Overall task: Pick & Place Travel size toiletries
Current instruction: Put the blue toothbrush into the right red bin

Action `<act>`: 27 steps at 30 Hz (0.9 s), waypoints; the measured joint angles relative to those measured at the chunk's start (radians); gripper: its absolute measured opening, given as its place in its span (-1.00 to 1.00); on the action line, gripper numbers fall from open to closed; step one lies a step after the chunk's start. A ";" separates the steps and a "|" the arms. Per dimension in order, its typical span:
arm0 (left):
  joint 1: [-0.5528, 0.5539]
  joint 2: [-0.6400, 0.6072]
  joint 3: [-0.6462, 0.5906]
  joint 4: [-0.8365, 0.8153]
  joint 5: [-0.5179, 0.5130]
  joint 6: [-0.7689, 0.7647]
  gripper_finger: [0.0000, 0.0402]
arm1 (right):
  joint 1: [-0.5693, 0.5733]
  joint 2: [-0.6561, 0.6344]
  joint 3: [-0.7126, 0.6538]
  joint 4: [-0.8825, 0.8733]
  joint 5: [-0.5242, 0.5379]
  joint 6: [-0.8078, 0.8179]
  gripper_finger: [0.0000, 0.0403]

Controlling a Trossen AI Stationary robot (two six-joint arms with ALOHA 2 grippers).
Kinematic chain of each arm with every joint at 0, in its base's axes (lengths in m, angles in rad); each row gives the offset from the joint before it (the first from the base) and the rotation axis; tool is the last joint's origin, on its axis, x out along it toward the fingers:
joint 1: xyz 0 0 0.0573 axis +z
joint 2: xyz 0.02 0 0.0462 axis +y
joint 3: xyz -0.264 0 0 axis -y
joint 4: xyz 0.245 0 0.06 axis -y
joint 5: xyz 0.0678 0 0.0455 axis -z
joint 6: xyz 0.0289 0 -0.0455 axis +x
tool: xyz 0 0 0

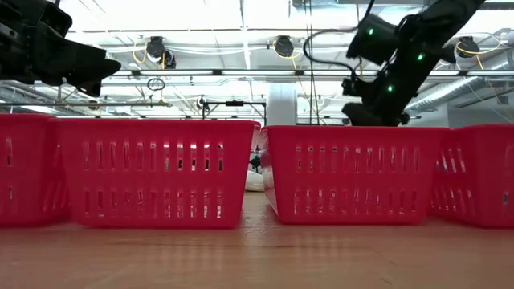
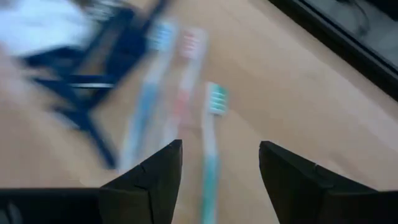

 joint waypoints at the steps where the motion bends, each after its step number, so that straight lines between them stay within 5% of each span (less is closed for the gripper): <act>1: 0.000 0.000 0.000 0.000 0.000 0.000 -0.17 | -0.021 0.000 -0.008 0.004 -0.024 0.000 -0.01; 5: 0.000 0.000 0.000 0.000 0.000 0.000 -0.17 | -0.085 0.000 -0.071 0.062 -0.140 -0.006 -0.03; 18: 0.000 0.000 0.000 0.000 0.000 0.000 -0.17 | -0.104 0.000 -0.311 0.377 -0.253 0.000 -0.12; 27: 0.000 0.000 0.000 0.000 0.000 0.000 -0.17 | -0.104 -0.003 -0.409 0.498 -0.238 -0.002 -0.31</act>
